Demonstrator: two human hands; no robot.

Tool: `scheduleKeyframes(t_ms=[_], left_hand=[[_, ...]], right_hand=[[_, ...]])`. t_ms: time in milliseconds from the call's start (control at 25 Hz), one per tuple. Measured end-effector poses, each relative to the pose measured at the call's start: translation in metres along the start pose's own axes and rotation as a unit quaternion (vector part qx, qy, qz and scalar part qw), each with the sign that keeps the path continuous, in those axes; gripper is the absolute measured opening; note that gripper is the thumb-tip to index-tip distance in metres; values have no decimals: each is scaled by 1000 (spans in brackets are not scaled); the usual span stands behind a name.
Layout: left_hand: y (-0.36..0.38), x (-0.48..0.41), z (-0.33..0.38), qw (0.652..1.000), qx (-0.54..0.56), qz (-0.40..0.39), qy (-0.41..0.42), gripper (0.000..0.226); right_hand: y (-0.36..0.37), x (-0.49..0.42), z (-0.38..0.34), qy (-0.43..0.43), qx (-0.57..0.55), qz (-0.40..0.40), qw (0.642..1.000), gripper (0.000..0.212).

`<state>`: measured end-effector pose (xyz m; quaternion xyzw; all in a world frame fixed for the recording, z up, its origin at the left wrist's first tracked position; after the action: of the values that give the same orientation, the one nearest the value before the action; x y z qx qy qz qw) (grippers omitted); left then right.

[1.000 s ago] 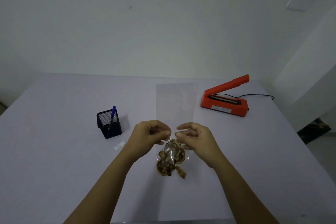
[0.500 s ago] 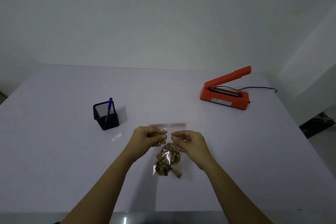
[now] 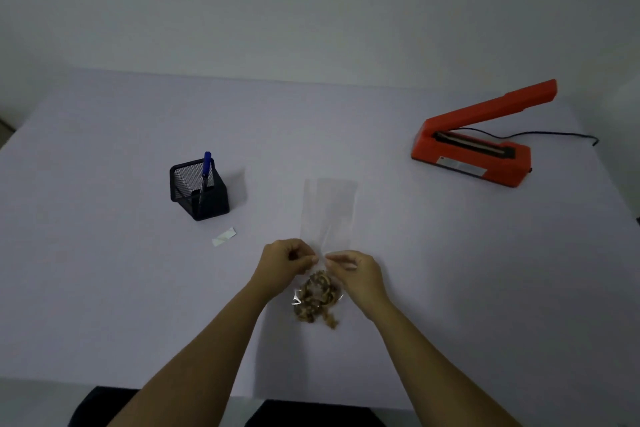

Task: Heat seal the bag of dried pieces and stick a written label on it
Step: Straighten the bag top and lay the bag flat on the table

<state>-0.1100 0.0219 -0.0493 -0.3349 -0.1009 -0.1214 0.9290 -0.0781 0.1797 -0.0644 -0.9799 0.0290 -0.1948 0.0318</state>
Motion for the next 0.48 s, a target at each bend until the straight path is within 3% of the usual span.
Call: scheduleKeyframes(t_ms=[240, 400, 480], left_hand=[[6, -15, -11, 997, -68, 19, 32, 24], [10, -19, -13, 999, -32, 17, 11, 70], [10, -20, -15, 998, -41, 35, 13, 75]], right_hand=[[-3, -25, 10, 19, 125, 22, 992, 20], [-8, -29, 5, 17, 141, 50, 989, 47], [-9, -30, 3, 2, 153, 58, 987, 61]])
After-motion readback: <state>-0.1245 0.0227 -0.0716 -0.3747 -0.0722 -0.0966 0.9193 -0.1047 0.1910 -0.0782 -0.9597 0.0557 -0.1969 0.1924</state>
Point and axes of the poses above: each hand's wrist, its own x-axis away from the middle knuckle, its own y-axis out of the palm, z = x × y, the point moved 9 cm from there along -x, towards the middle knuckle, and after that the axes turned 8 degrees about -x, right-handed, at the moved point
